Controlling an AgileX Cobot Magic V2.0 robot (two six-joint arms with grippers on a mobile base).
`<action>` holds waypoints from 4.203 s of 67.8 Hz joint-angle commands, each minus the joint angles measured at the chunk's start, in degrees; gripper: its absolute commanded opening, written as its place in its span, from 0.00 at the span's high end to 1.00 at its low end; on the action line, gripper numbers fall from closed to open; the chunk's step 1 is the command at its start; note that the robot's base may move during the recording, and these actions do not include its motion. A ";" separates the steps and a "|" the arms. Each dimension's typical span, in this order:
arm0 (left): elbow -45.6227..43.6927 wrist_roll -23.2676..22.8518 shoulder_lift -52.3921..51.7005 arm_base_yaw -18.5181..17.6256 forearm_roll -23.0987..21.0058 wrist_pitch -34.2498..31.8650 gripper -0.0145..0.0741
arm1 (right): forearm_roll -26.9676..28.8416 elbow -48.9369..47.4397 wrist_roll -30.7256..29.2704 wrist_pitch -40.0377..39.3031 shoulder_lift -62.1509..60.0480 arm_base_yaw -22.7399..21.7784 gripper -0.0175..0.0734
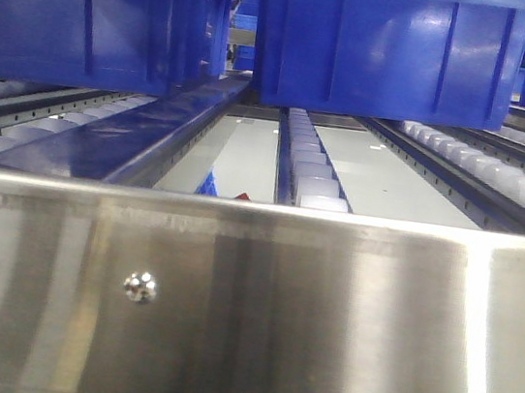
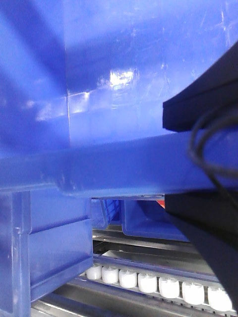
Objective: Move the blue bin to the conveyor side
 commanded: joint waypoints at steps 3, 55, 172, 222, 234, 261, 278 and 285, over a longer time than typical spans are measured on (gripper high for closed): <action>-1.40 0.31 -1.38 0.15 -0.30 -4.21 0.85 | -2.38 -1.33 -1.54 -4.97 -1.54 -0.33 0.90; -1.40 0.31 -1.38 0.15 -0.30 -4.21 0.85 | -2.38 -1.33 -1.54 -4.97 -1.30 -0.33 0.90; -1.40 0.31 -1.38 0.15 -0.30 -4.21 0.85 | -2.38 -1.33 -1.54 -4.97 -1.30 -0.33 0.90; -1.40 0.31 -1.38 0.15 -0.30 -4.21 0.85 | -2.38 -1.33 -1.54 -4.97 -1.30 -0.33 0.90; -1.40 0.31 -1.38 0.15 -0.30 -4.21 0.85 | -2.38 -1.33 -1.54 -4.97 -1.30 -0.33 0.90; -1.40 0.31 -1.38 0.15 -0.30 -4.21 0.85 | -2.38 -1.33 -1.54 -4.97 -1.30 -0.33 0.90; -1.40 0.31 -1.38 0.15 -0.30 -4.21 0.85 | -2.38 -1.33 -1.54 -4.97 -1.30 -0.33 0.90; -1.40 0.31 -1.38 0.15 -0.30 -4.21 0.85 | -2.38 -1.33 -1.54 -4.97 -1.30 -0.33 0.90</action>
